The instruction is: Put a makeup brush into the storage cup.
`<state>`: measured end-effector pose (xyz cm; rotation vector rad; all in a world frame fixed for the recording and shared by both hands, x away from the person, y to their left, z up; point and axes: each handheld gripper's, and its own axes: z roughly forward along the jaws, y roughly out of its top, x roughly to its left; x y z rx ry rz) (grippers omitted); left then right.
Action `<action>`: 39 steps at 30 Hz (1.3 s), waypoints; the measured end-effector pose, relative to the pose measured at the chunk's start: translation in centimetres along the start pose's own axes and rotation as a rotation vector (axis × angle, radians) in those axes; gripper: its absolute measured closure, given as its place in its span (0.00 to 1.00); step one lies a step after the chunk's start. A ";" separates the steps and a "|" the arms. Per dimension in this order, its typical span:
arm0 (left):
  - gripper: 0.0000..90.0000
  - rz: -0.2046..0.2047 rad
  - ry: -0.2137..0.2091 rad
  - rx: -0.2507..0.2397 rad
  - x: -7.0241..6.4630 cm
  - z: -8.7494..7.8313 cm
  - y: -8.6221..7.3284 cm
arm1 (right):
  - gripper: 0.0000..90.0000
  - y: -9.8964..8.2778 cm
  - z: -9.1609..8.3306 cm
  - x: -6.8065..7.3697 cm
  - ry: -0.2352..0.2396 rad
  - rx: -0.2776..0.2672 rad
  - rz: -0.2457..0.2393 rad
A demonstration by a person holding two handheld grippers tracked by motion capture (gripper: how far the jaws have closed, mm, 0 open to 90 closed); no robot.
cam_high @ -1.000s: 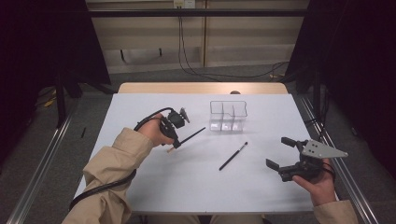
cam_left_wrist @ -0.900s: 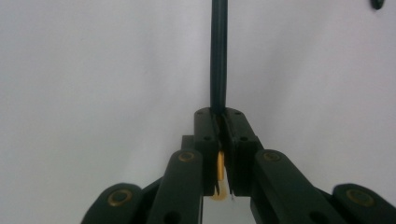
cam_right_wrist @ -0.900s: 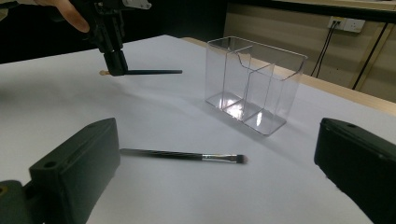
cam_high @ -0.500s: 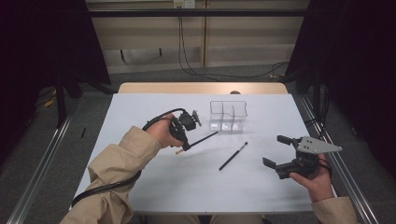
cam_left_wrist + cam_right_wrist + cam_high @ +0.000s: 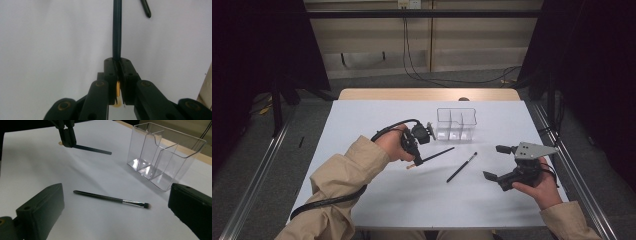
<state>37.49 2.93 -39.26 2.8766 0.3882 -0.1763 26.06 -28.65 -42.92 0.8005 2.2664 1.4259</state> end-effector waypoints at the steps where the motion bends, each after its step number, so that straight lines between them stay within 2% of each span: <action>1: 0.95 -0.001 -0.001 -0.006 -0.2 0.1 0.1 | 0.00 0.1 0.1 0.0 0.003 0.009 0.000; 7: 0.94 0.031 -0.010 -0.001 -0.8 0.2 0.6 | 0.00 0.3 0.9 -0.1 0.029 0.068 -0.017; 12: 0.95 0.041 -0.039 -0.002 -1.1 0.3 1.0 | 0.00 0.5 1.4 -0.5 0.045 0.137 -0.004; 14: 0.95 0.051 -0.035 -0.004 -1.4 0.3 1.1 | 0.00 0.7 1.7 -0.6 0.058 0.163 0.001; 16: 0.95 0.062 -0.041 -0.005 -1.7 0.4 1.3 | 0.00 0.9 1.9 -0.7 0.067 0.176 0.004; 19: 0.94 0.075 -0.043 -0.003 -2.1 0.4 1.5 | 0.00 1.3 2.2 -0.9 0.079 0.191 0.038; 22: 0.95 0.082 -0.054 -0.007 -2.4 0.5 1.7 | 0.00 1.8 2.6 -0.8 0.083 0.204 0.041; 23: 0.95 0.096 -0.053 0.000 -2.5 0.5 1.8 | 0.00 2.0 2.7 -0.8 0.084 0.208 0.036; 25: 0.94 0.092 -0.059 -0.007 -2.7 0.5 1.9 | 0.01 2.4 2.9 -0.6 0.092 0.214 0.024; 27: 0.94 0.108 -0.063 -0.001 -2.7 0.5 2.0 | 0.01 2.8 3.2 -0.4 0.099 0.228 0.012; 30: 0.94 0.113 -0.053 -0.002 -3.0 0.5 2.0 | 0.03 3.4 3.7 -0.1 0.119 0.248 -0.010; 33: 0.94 0.124 -0.055 0.003 -3.1 0.5 2.0 | 0.13 4.0 4.1 0.2 0.151 0.274 -0.053; 34: 0.95 0.111 -0.063 -0.008 -3.2 0.5 2.0 | 0.15 4.3 4.3 0.3 0.159 0.283 -0.067; 36: 0.94 0.134 -0.057 0.005 -3.3 0.5 2.1 | 0.20 4.7 4.6 0.5 0.169 0.300 -0.097; 39: 0.94 0.137 -0.061 -0.001 -3.4 0.5 2.1 | 0.25 5.3 5.1 0.7 0.178 0.322 -0.143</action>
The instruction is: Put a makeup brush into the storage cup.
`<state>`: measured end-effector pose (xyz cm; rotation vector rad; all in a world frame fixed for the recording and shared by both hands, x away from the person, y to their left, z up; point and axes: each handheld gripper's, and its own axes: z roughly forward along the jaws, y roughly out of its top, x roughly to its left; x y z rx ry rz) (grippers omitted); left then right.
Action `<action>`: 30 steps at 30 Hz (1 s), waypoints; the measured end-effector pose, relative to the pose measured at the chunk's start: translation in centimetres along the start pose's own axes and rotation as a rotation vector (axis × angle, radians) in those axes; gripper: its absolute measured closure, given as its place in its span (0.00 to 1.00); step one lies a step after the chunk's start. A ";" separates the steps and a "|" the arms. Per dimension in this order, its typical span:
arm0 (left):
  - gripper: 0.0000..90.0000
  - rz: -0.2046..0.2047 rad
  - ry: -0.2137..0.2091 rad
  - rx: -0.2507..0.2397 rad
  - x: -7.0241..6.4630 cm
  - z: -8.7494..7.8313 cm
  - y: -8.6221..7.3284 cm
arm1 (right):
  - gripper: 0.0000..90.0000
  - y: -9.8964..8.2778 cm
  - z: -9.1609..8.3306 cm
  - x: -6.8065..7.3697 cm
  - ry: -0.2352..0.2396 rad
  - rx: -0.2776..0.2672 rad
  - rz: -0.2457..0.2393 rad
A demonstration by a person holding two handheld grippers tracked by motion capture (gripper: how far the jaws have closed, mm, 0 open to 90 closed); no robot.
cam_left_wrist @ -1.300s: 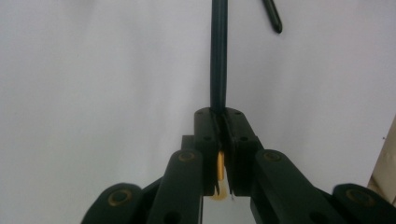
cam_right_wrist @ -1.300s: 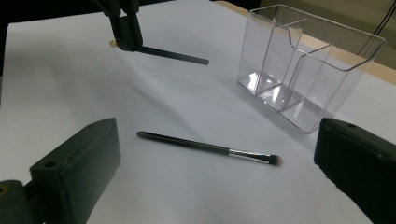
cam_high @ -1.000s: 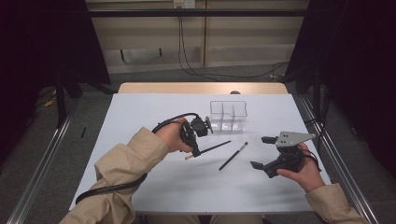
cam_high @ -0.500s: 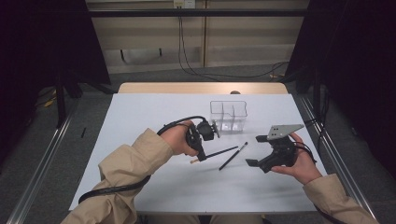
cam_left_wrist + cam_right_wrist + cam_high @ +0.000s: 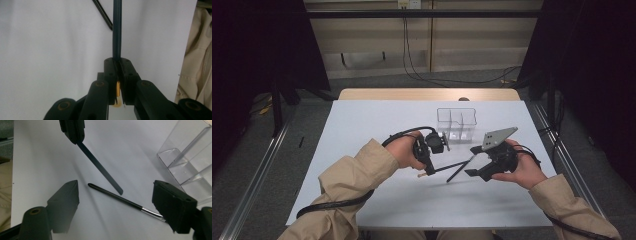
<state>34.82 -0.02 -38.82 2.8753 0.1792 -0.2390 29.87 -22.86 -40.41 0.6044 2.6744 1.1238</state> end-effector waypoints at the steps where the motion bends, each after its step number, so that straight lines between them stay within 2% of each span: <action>1: 0.94 0.001 -0.008 0.003 0.0 -0.1 0.0 | 0.26 0.2 0.1 0.0 0.004 0.010 -0.009; 4: 0.94 0.002 0.002 0.000 0.0 -0.1 0.0 | 0.36 0.7 0.5 -0.2 0.027 0.038 -0.037; 6: 0.94 0.004 0.000 -0.001 0.0 -0.1 0.0 | 0.37 0.9 0.7 -0.2 0.035 0.049 -0.047; 10: 0.94 0.008 -0.011 -0.012 -0.1 -0.1 0.1 | 0.45 1.4 0.9 -0.1 0.054 0.066 -0.083; 15: 0.94 0.015 -0.018 -0.016 -0.3 -0.1 0.3 | 0.50 1.9 1.4 0.2 0.071 0.093 -0.103; 25: 0.94 0.018 -0.022 -0.010 -0.3 0.0 0.4 | 0.67 2.2 2.2 0.7 0.111 0.137 -0.144; 30: 0.94 0.015 -0.037 -0.014 -0.4 0.2 0.5 | 0.72 2.3 2.6 0.8 0.123 0.135 -0.156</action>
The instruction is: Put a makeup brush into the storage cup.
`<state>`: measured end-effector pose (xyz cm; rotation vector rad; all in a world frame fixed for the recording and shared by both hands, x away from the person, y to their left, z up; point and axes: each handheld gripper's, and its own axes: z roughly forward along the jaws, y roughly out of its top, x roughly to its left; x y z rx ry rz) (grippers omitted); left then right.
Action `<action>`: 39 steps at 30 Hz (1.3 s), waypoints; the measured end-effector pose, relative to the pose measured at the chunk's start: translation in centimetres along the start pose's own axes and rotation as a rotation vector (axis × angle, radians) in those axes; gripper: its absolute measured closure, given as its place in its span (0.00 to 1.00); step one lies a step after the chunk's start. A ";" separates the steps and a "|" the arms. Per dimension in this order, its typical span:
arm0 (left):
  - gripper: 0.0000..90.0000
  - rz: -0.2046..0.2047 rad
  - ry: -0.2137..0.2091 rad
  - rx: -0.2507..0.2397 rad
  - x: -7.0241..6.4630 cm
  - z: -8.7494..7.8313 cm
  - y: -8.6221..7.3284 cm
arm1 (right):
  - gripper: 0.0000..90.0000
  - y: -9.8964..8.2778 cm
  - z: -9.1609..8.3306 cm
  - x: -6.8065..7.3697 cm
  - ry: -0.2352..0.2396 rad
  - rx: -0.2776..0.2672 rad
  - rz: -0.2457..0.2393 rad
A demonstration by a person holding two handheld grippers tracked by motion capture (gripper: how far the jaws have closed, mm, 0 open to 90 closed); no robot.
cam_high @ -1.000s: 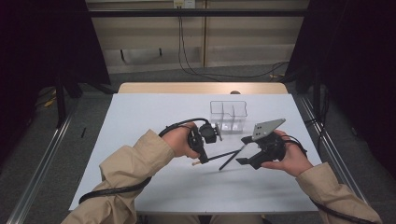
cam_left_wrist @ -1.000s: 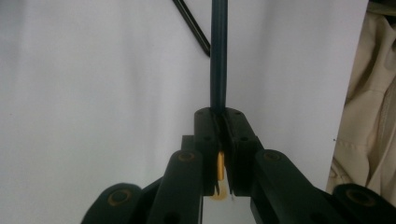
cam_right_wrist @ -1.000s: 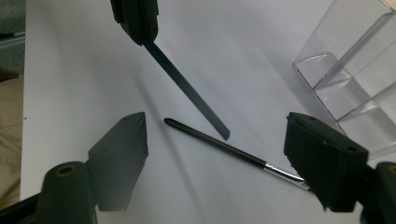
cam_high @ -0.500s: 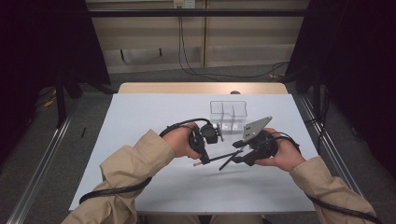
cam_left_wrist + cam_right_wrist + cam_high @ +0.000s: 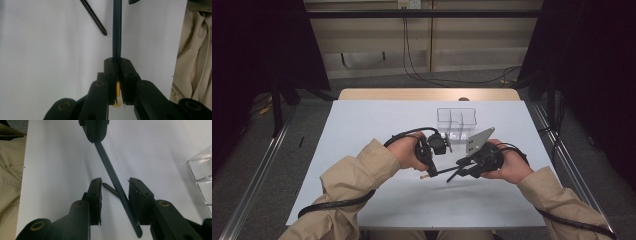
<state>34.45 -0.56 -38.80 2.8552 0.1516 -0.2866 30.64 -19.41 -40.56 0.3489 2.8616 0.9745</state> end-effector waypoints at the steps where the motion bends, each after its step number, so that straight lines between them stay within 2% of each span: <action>1: 0.94 0.015 -0.002 0.013 0.1 0.0 0.1 | 0.73 0.1 0.0 0.1 0.002 0.004 0.002; 4: 0.94 0.008 -0.005 0.009 0.0 0.1 0.1 | 0.79 0.3 0.2 0.1 0.002 0.011 -0.014; 5: 0.94 -0.006 -0.007 -0.002 -0.1 0.2 0.0 | 0.81 0.3 0.2 0.1 0.001 0.012 -0.019; 10: 0.94 0.005 -0.021 0.003 0.0 0.2 0.0 | 0.83 0.4 0.3 0.2 0.009 0.034 -0.025; 12: 0.94 0.013 -0.039 -0.001 0.0 0.2 0.0 | 0.85 0.3 0.4 0.3 0.016 0.042 -0.039; 14: 0.94 -0.010 -0.052 -0.019 0.0 0.2 -0.2 | 0.87 0.3 0.5 0.3 0.027 0.048 -0.049; 16: 0.94 -0.004 -0.080 -0.021 0.3 0.0 -0.3 | 0.88 0.2 0.6 0.3 0.031 0.052 -0.057; 22: 0.94 -0.025 -0.120 -0.066 0.7 -0.8 -0.5 | 0.91 -0.3 1.3 0.6 0.059 0.082 -0.065; 23: 0.94 -0.044 -0.124 -0.082 0.6 -0.9 -0.6 | 0.92 -0.4 1.5 0.6 0.061 0.078 -0.067; 24: 0.94 -0.033 -0.125 -0.077 0.8 -1.1 -0.6 | 0.92 -0.5 1.6 0.6 0.066 0.078 -0.067; 30: 0.94 -0.059 -0.147 -0.128 1.3 -1.8 -0.8 | 0.94 -0.7 2.4 0.8 0.079 0.082 -0.065; 37: 0.93 -0.059 -0.142 -0.133 1.2 -1.9 -1.0 | 0.95 -0.7 2.7 0.9 0.088 0.078 -0.056; 38: 0.93 -0.077 -0.144 -0.146 1.1 -1.8 -1.0 | 0.95 -0.7 2.7 1.0 0.089 0.076 -0.054; 39: 0.93 -0.060 -0.140 -0.135 1.2 -1.9 -1.1 | 0.95 -0.7 2.7 1.0 0.090 0.070 -0.051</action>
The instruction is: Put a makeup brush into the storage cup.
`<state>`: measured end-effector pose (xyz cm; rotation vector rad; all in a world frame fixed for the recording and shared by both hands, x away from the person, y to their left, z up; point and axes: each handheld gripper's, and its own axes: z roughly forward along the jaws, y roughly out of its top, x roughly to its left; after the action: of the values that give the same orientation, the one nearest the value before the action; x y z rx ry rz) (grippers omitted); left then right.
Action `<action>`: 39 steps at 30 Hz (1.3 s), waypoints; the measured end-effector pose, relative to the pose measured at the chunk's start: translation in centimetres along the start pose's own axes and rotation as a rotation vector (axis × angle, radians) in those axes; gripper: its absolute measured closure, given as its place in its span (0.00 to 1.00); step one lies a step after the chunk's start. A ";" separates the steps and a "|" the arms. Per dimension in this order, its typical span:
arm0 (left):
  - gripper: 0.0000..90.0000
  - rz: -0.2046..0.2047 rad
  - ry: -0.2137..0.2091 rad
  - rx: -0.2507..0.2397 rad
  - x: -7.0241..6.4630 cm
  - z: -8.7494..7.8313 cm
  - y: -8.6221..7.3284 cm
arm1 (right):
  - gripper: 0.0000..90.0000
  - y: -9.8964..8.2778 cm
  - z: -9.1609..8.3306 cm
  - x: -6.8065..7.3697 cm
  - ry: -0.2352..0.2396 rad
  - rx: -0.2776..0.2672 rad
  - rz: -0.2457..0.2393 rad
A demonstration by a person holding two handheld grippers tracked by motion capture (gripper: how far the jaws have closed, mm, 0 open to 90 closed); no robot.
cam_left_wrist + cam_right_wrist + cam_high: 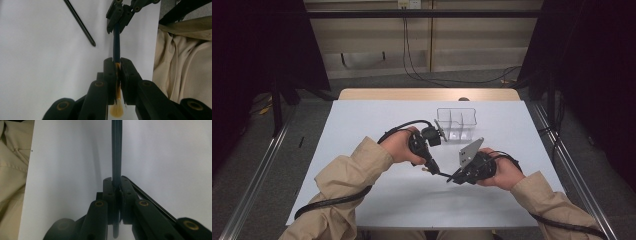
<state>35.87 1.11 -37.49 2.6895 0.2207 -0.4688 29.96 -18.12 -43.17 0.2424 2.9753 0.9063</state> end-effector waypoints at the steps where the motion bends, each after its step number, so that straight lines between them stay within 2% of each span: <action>1: 0.93 0.000 -0.002 -0.003 0.0 0.0 0.0 | 0.95 0.0 -0.1 0.1 0.000 0.003 0.009; 4: 0.92 -0.018 -0.005 -0.024 -0.1 0.0 -0.2 | 0.95 -0.1 -0.1 0.0 0.005 -0.014 0.010; 7: 0.88 0.001 -0.002 -0.018 0.1 -0.2 -0.2 | 0.95 -0.1 -0.2 0.0 0.003 -0.015 0.016; 10: 0.83 -0.001 0.006 -0.033 0.0 -0.3 -0.3 | 0.95 -0.2 -0.3 -0.1 0.001 -0.017 0.026; 17: 0.65 0.030 0.032 -0.078 0.1 -0.4 -0.5 | 0.95 -0.7 -0.6 -0.3 -0.021 -0.029 0.050; 18: 0.61 0.025 0.033 -0.097 0.1 -0.4 -0.6 | 0.95 -0.8 -0.6 -0.4 -0.022 -0.031 0.051; 19: 0.56 0.046 0.035 -0.097 0.3 -0.6 -0.7 | 0.95 -0.9 -0.6 -0.4 -0.025 -0.035 0.052; 21: 0.48 0.022 0.029 -0.144 0.2 -0.5 -0.8 | 0.95 -1.0 -0.7 -0.4 -0.024 -0.040 0.061; 24: 0.40 0.035 0.042 -0.179 0.3 -0.6 -1.2 | 0.95 -1.1 -0.8 -0.4 -0.024 -0.053 0.069; 26: 0.35 0.021 0.037 -0.228 0.4 -0.6 -1.4 | 0.95 -1.2 -0.8 -0.4 -0.028 -0.059 0.071; 33: 0.17 0.044 0.063 -0.356 0.5 -0.5 -2.4 | 0.95 -1.5 -0.9 -0.5 -0.030 -0.071 0.089; 39: 0.13 0.036 0.083 -0.481 0.6 -0.9 -3.3 | 0.95 -1.5 -1.0 -0.5 -0.032 -0.101 0.096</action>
<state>35.97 4.52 -38.15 2.2378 0.2694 -0.2527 30.21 -20.01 -43.16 0.3953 2.9007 1.0484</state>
